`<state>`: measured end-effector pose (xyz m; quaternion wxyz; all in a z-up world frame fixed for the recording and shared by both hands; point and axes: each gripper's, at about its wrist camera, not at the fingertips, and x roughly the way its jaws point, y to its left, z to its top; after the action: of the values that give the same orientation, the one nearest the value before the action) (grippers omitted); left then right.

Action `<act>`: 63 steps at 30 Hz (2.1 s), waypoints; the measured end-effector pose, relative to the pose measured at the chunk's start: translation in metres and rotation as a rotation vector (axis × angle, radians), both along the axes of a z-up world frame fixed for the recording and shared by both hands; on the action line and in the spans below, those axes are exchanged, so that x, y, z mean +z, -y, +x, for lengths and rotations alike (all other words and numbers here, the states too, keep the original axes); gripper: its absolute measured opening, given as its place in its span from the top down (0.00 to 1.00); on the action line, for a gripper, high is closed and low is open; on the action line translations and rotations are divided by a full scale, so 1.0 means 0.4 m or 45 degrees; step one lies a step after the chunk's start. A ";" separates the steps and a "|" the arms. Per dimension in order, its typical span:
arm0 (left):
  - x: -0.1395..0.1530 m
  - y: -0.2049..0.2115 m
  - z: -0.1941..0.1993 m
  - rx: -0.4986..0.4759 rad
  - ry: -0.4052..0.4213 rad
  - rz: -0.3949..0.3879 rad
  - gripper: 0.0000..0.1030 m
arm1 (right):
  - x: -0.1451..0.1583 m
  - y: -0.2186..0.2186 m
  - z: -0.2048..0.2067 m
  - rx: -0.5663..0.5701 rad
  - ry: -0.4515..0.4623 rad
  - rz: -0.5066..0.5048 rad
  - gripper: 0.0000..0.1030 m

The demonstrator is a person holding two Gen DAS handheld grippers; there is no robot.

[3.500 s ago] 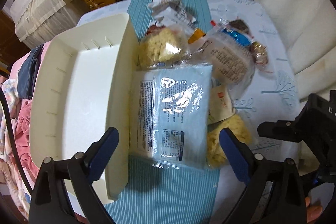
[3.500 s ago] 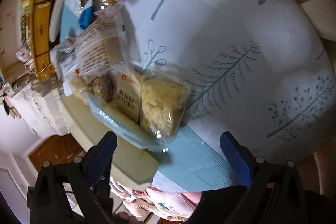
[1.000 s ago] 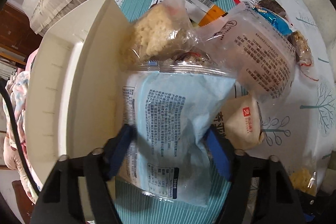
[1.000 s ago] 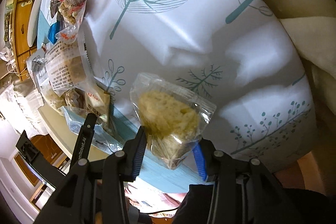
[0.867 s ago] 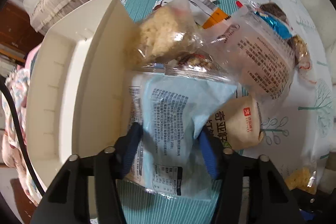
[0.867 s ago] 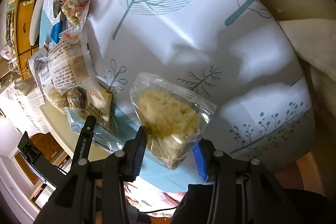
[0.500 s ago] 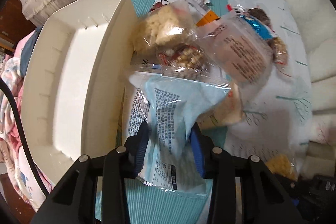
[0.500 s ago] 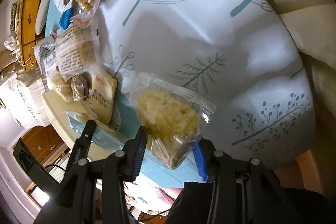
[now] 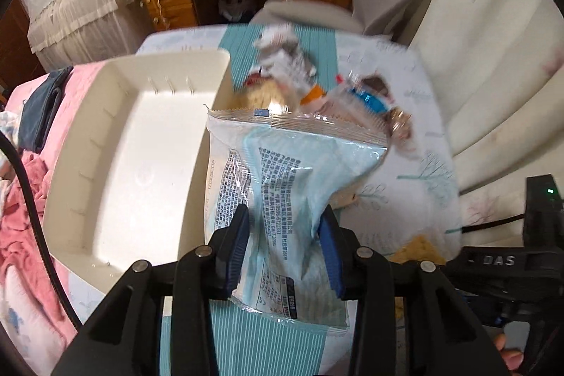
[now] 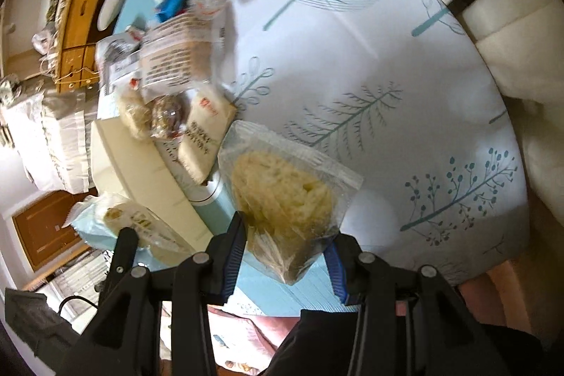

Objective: Organize snacks
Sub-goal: 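Carry both packets into the white tray and open both tools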

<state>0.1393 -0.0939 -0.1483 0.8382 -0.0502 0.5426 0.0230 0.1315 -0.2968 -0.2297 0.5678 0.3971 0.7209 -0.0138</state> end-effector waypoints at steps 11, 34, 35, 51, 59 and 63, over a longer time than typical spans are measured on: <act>0.098 -0.073 -0.102 -0.069 0.273 -0.134 0.63 | 0.123 -0.070 -0.028 0.072 0.260 -0.059 0.59; 0.145 -0.454 -0.152 -0.097 0.282 -0.101 0.62 | 0.252 -0.475 -0.041 0.157 0.502 0.030 0.59; 0.143 -0.469 -0.152 -0.101 0.280 -0.099 0.62 | 0.252 -0.490 -0.042 0.157 0.502 0.032 0.59; 0.105 -0.624 -0.119 -0.239 0.215 -0.079 0.57 | 0.199 -0.657 -0.080 0.025 0.466 0.065 0.59; 0.099 -0.629 -0.121 -0.291 0.211 -0.040 0.28 | 0.151 -0.654 -0.116 -0.128 0.381 0.107 0.55; 0.093 -0.631 -0.120 -0.303 0.191 -0.054 0.28 | 0.153 -0.651 -0.129 -0.156 0.379 0.093 0.41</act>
<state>0.0914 0.1585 -0.1110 0.8720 -0.0047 0.4808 -0.0920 0.0800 -0.0365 -0.1683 0.6515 0.4583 0.6034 0.0367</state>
